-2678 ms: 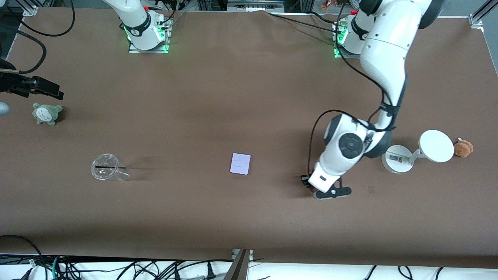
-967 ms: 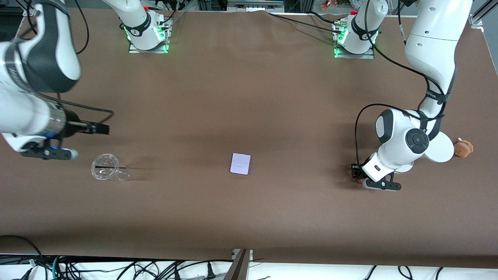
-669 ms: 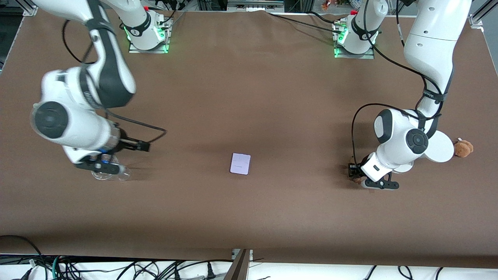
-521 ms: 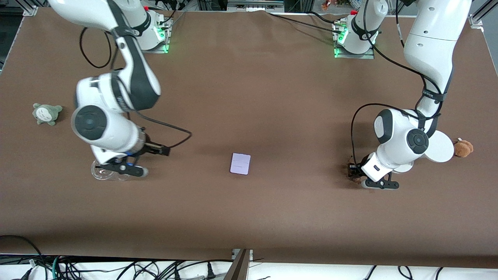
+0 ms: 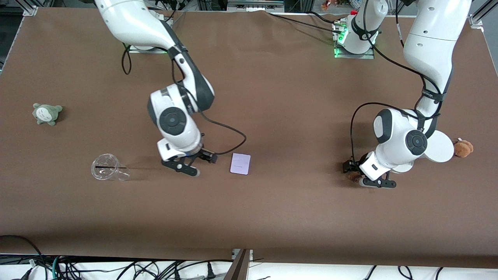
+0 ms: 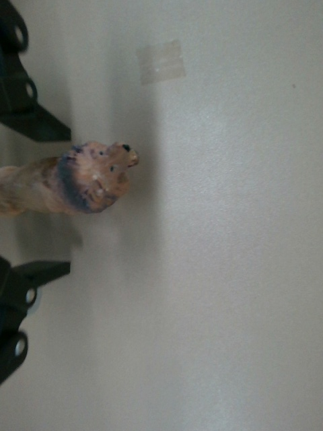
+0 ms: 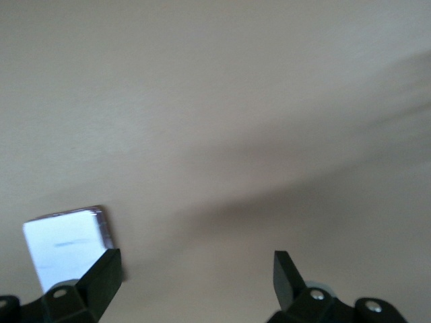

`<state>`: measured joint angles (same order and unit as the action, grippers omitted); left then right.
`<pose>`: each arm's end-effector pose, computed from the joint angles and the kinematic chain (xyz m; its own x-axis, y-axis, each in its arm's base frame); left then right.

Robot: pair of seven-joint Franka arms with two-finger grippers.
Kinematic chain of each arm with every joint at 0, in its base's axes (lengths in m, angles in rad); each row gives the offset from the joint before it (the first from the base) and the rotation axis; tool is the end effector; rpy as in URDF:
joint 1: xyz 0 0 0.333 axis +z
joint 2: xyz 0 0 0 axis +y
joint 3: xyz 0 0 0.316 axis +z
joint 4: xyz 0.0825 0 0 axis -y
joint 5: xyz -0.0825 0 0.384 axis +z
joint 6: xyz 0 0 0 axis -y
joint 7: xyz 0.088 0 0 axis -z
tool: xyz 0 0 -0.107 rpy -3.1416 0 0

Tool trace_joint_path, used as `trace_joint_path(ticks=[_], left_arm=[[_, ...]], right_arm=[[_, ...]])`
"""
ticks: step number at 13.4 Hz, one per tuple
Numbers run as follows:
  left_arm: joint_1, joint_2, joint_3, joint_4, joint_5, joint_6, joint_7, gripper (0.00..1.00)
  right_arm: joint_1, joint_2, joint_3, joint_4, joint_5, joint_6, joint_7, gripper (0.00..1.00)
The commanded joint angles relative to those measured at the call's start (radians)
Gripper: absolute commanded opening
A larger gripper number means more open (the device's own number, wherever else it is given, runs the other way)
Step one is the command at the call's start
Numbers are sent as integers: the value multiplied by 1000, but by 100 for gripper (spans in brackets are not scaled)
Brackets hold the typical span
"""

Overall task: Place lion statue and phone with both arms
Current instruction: 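Lower the lion with the left gripper while the right gripper reaches the phone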

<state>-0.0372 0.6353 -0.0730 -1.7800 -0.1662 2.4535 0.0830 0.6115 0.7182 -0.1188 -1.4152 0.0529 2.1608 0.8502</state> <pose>0.6592 -0.0691 0.2035 0.9980 -0.0485 0.0394 -0.0539 -0.9872 0.1499 0.6339 0.3621 0.2797 0.9363 -0.3481 0.0463 -0.3483 -0.9374 -0.0025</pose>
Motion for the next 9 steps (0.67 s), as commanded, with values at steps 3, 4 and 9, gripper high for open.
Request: trace_joint_path(ticks=[3, 4, 9], left_arm=[[5, -167, 9, -22, -27, -169, 41, 100], [-1, -190, 21, -27, -24, -183, 41, 100], [-12, -354, 38, -50, -9, -301, 24, 100]], right_arm=[[74, 87, -13, 13, 1, 146, 147, 100], [92, 107, -15, 16, -4, 181, 154, 100], [148, 214, -16, 170, -59, 202, 150, 100]])
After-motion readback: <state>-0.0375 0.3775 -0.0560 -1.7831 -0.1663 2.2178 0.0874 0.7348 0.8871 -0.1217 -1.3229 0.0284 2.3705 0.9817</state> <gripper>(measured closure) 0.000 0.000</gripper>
